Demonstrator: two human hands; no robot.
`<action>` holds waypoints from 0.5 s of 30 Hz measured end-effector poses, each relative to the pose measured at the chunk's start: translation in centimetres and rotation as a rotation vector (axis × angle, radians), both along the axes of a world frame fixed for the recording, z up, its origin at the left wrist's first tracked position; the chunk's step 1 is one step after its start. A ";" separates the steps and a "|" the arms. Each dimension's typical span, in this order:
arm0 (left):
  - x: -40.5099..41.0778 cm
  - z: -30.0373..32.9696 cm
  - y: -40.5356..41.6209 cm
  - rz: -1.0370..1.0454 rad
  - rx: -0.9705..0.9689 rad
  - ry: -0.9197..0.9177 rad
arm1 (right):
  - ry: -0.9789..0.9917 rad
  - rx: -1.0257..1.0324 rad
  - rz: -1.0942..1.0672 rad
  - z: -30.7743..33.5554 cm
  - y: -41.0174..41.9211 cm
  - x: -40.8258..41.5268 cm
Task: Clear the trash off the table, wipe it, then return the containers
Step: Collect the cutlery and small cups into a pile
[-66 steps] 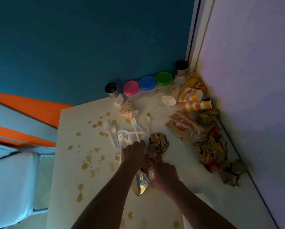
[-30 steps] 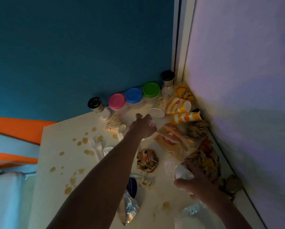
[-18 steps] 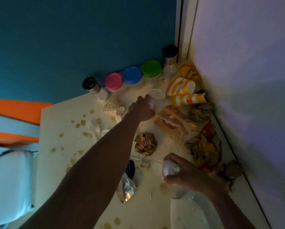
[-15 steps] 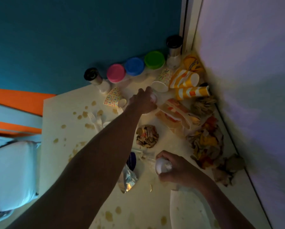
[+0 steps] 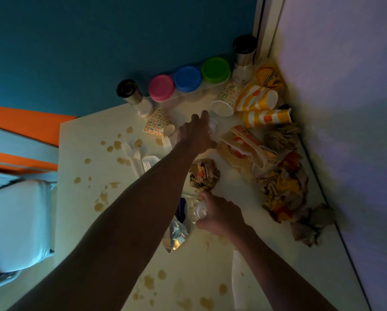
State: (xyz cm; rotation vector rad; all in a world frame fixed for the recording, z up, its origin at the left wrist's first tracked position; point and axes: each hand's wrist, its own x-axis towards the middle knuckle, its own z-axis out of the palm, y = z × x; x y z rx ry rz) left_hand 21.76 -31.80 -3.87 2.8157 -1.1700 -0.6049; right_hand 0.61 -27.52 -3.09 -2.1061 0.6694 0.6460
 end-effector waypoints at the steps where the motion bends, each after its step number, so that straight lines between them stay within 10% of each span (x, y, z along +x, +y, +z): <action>1: -0.2 0.0 0.0 -0.018 -0.019 -0.019 | -0.007 -0.026 -0.010 -0.1 0.2 0.0; 15: -2.1 3.2 4.0 0.201 -0.386 0.142 | 0.023 -0.113 -0.104 -0.1 2.5 -0.6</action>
